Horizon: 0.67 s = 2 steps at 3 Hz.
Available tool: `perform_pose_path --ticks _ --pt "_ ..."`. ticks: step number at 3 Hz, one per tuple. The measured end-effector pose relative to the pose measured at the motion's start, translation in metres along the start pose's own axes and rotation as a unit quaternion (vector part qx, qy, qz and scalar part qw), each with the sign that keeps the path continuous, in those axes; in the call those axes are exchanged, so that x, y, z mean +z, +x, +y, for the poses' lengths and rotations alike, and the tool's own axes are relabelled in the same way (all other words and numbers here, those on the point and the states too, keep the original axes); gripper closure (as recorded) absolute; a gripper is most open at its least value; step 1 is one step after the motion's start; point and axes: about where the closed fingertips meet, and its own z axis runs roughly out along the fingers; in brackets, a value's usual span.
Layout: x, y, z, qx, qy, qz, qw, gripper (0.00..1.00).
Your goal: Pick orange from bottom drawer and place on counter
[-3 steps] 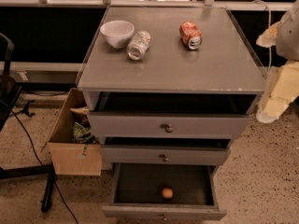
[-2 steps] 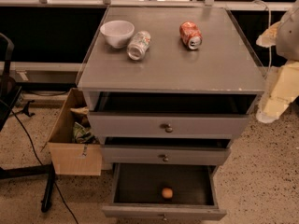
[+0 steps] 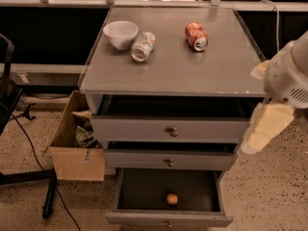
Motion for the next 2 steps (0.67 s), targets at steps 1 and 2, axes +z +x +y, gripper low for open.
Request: perform_pose_path --ticks 1,2 --pt "0.043 -0.006 0.031 0.009 -0.003 -0.023 0.9997 0.00" --pt "0.113 -0.009 0.064 0.017 0.006 -0.043 0.9989 0.00"
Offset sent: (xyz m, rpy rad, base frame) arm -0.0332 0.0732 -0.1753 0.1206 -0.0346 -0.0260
